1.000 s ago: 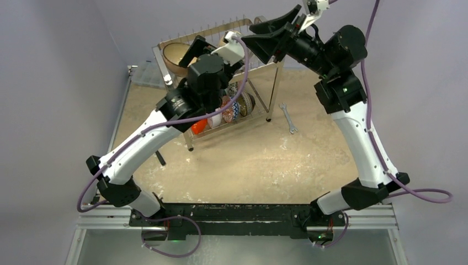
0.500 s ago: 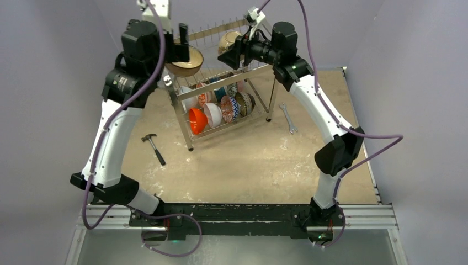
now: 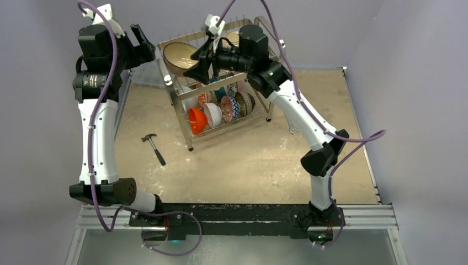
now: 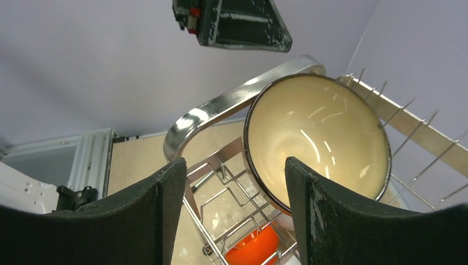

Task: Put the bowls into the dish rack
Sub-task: Turn the bowl upside down on the dish rack.

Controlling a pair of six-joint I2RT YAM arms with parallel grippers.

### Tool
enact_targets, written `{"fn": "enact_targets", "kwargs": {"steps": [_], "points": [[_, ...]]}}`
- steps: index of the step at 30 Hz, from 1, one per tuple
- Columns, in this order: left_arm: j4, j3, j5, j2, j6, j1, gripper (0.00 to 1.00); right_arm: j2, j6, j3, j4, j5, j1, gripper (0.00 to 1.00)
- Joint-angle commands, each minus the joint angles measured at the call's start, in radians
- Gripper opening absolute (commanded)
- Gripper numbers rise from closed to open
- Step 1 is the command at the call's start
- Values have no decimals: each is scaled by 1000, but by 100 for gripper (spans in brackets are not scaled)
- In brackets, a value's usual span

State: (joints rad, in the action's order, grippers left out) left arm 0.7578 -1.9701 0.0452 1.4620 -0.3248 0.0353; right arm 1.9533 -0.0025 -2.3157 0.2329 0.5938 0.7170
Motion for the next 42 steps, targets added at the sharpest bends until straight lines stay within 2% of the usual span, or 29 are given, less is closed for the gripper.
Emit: {"fn": "enact_targets", "kwargs": {"steps": [1,11,19,23,27,35,36,42], "points": [[-101,43,166,-63,-65,26,89,37,-42,-58,39,-40,7,68],[-188,165,260,-163,-65,29,88,127,-42,-152,38,-154,33,73],[-197,203,285,-180,-71,29,87,168,-112,-161,22,-61,62,77],[-221,234,319,-189,-91,29,86,203,-153,-188,49,-60,92,73],[-225,244,327,-203,-97,29,86,207,-152,-176,20,-74,100,59],[-258,235,372,-210,-146,29,87,154,-116,-119,-99,-87,100,2],[-261,231,375,-208,-149,29,87,152,-110,-118,-108,-89,101,0],[-258,213,379,-202,-146,29,87,105,-43,-63,-183,-91,88,0]]}}
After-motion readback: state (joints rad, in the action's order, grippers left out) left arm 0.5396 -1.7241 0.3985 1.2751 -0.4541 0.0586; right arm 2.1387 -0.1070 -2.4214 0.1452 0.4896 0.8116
